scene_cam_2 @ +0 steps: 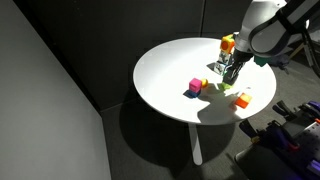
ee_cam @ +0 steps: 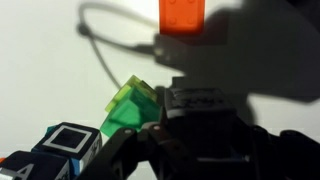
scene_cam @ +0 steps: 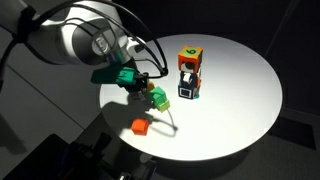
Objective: Remove the grey block from on top of the orange block and put it on the table
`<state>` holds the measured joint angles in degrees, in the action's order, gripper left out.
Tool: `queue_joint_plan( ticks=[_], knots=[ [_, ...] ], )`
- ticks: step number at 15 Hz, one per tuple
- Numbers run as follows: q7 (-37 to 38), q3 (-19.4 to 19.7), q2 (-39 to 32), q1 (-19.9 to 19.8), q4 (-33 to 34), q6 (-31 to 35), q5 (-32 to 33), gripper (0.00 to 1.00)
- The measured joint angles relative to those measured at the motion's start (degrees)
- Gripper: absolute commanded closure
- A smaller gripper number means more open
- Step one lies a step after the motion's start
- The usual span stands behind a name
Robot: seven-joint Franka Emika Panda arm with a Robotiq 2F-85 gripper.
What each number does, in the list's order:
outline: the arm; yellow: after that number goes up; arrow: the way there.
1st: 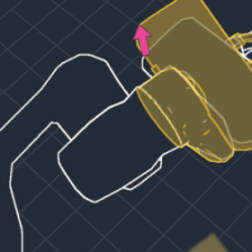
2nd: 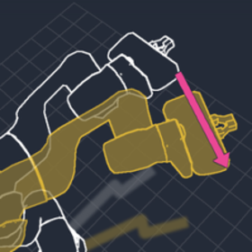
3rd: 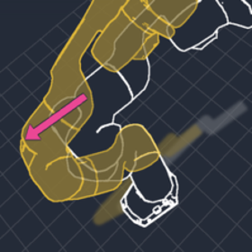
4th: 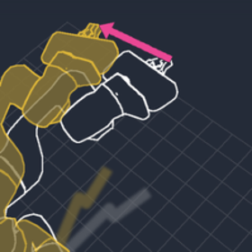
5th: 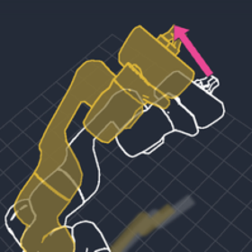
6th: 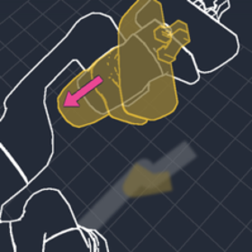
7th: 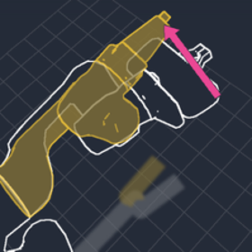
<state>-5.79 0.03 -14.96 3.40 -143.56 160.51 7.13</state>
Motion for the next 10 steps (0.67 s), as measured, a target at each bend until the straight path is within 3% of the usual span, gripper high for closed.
queue_joint_plan(
  ticks=[10],
  knots=[
    [0.0,-0.1,-10.8,1.7,15.7,-7.2,0.8,0.7]
  ],
)
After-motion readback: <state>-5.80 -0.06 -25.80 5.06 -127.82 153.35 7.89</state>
